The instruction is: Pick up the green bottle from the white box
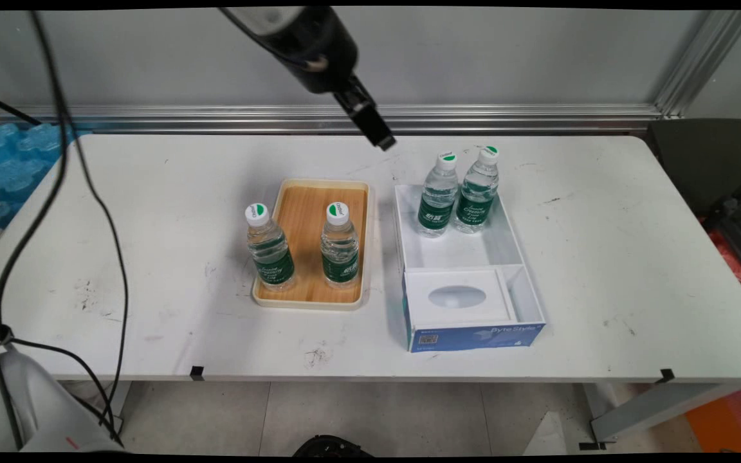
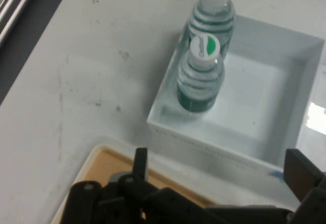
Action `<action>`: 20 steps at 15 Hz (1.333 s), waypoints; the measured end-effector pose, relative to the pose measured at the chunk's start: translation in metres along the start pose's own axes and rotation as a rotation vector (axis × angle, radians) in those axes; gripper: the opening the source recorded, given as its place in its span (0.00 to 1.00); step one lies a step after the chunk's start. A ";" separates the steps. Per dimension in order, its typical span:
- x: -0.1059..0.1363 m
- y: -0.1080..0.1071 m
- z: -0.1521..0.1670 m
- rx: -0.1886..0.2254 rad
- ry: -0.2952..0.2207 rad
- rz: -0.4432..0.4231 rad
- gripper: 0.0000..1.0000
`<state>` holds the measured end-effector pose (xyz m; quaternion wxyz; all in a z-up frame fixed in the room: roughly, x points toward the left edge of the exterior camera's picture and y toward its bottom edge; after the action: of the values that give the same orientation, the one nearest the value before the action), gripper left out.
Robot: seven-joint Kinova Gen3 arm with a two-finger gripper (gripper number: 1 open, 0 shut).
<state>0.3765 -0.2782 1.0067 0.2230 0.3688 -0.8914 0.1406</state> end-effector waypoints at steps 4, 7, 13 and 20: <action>0.016 -0.001 0.049 0.006 -0.015 -0.014 1.00; 0.023 -0.004 0.081 0.004 -0.026 -0.020 1.00; 0.036 -0.009 0.137 -0.027 -0.043 -0.017 1.00; 0.043 -0.014 0.188 -0.090 -0.055 0.008 1.00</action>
<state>0.3047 -0.3915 0.8678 0.2140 0.3583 -0.9041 0.0911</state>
